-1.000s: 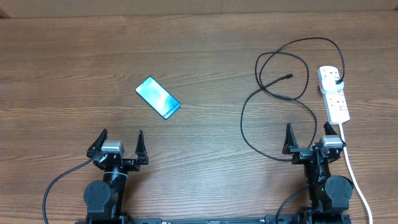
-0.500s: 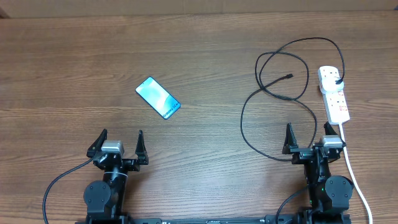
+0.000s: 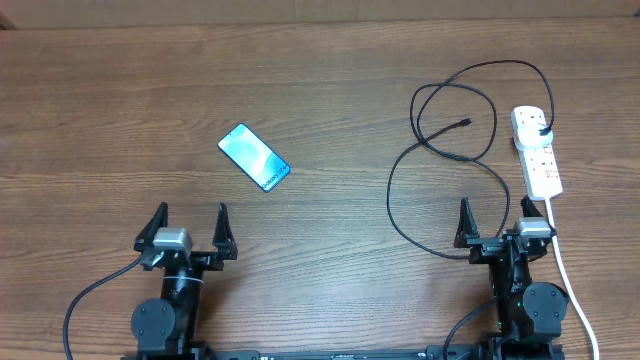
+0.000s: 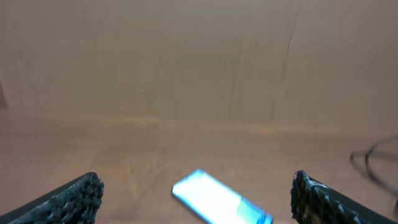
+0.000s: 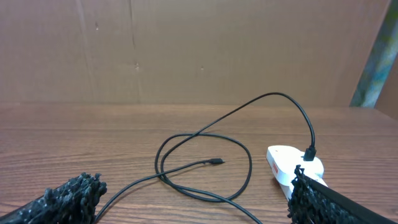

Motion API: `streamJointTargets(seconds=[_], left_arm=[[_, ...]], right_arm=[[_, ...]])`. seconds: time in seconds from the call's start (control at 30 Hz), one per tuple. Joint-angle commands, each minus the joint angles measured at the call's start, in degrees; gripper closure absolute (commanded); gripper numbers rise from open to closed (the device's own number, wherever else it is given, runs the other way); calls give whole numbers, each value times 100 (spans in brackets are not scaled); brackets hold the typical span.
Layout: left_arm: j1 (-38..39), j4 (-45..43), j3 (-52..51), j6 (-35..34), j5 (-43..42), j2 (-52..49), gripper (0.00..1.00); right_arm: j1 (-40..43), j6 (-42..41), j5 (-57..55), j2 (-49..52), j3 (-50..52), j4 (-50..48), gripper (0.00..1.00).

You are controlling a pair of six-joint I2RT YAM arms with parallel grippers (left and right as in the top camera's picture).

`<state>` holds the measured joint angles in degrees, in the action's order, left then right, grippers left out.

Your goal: Plug charger to phone and switch on socket

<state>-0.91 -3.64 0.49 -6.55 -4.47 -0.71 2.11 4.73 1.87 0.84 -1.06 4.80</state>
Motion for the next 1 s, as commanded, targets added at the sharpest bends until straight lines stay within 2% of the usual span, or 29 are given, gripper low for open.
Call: streamJointTargets(seconds=[0.0,0.2,0.53,0.77,0.97], left_arm=[[-55,-426,4,-339,-4,33,0],[-57,-1003,107,-710,-4,33,0],[-57,-728,1156,-719,-2,-170,0],[-55,-708,2081,-678,-26,-1233,0],[-57,-678,3021,-678,-702,-2496,0]], right_arm=[[-13,24,-72,-68,63,-11,0],[-13,24,-72,-68,63,-11,0],[-13,24,-72,-68,61,-11,0],[-13,24,-72,-68,61,-13,0],[-13,24,-72,-68,63,-11,0]])
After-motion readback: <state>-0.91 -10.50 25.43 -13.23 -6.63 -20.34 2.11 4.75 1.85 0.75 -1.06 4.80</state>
